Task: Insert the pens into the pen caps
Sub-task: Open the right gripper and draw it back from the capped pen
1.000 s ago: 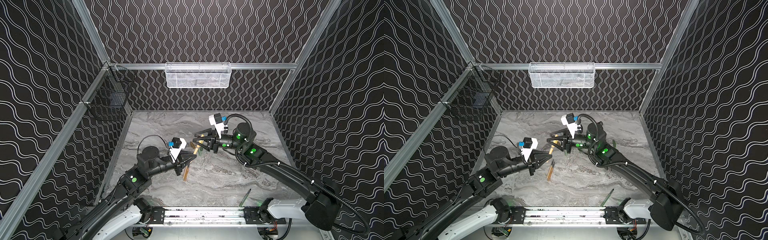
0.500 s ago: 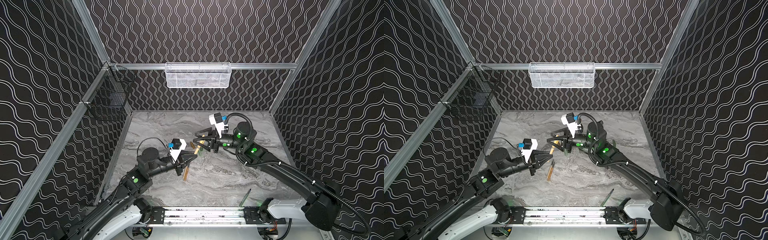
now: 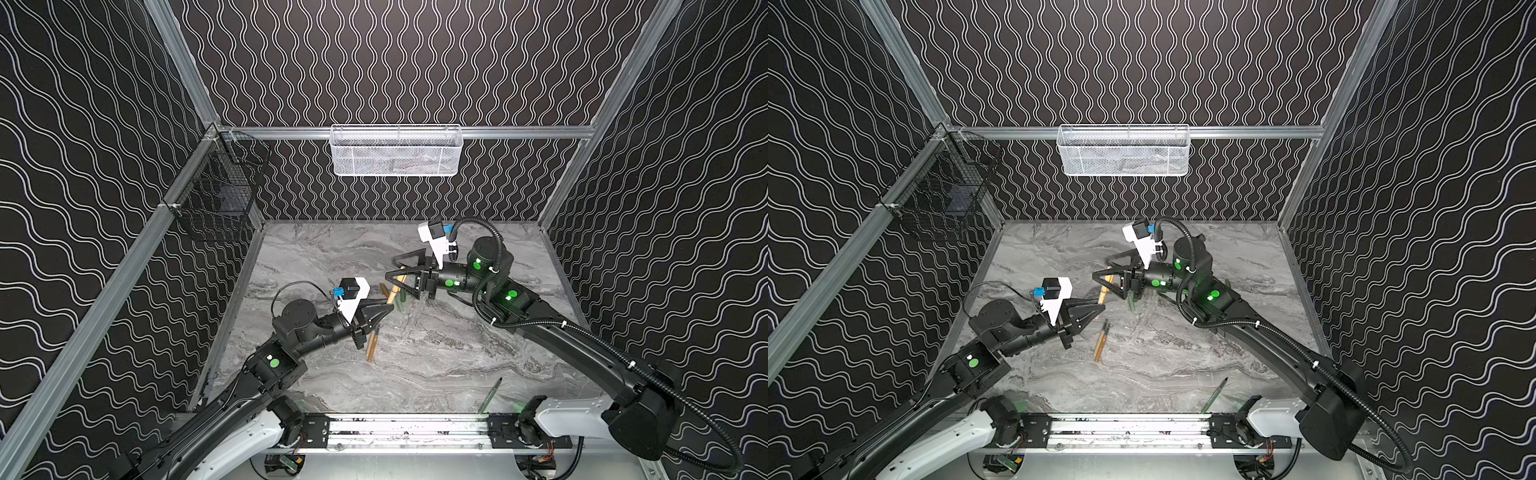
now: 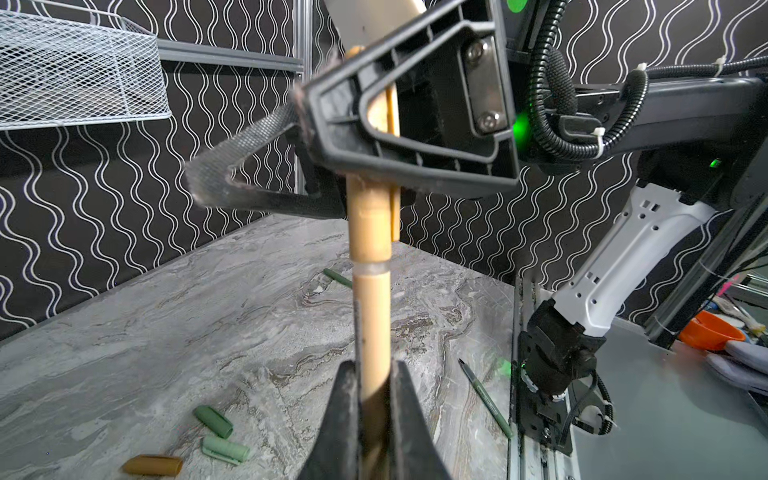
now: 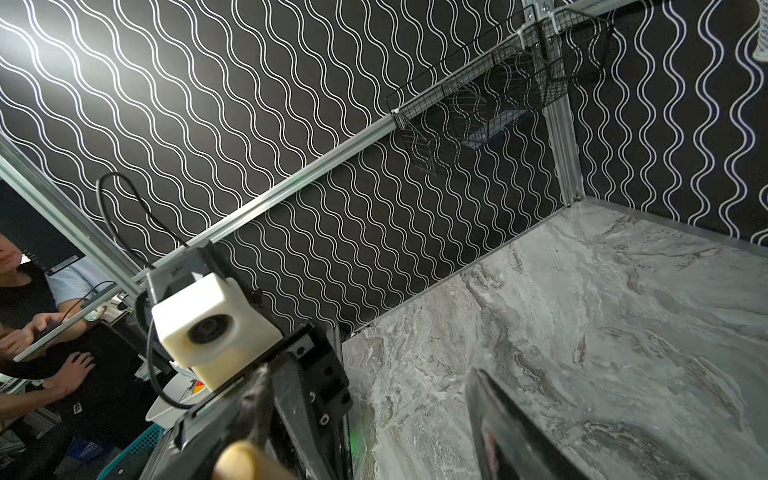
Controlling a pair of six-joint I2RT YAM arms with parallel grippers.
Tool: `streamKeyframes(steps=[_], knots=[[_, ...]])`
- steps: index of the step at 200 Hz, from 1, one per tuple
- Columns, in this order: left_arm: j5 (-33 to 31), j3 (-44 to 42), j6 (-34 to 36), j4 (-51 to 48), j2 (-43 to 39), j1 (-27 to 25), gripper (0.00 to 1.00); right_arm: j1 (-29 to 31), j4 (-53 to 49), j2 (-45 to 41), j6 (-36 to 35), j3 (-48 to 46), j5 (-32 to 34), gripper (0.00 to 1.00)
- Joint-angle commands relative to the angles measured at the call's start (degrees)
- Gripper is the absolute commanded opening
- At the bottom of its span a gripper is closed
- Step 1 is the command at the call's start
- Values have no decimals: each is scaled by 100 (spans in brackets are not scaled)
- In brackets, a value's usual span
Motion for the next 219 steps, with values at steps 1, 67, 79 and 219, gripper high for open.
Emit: streamKeyframes(steps=[1,67,79,219], knots=[[-64,-45,93,232,25,-3,0,-16,-27,21,165,82,74,74],[-286,-6,132,131,142,-3,0,-18,-548,147,163,380,300,63],[-303,-1,137,119,147,-3,0,-14,-634,187,170,407,336,55],[367,316,136,709,145,-4,0,176,-853,143,132,133,-614,0]])
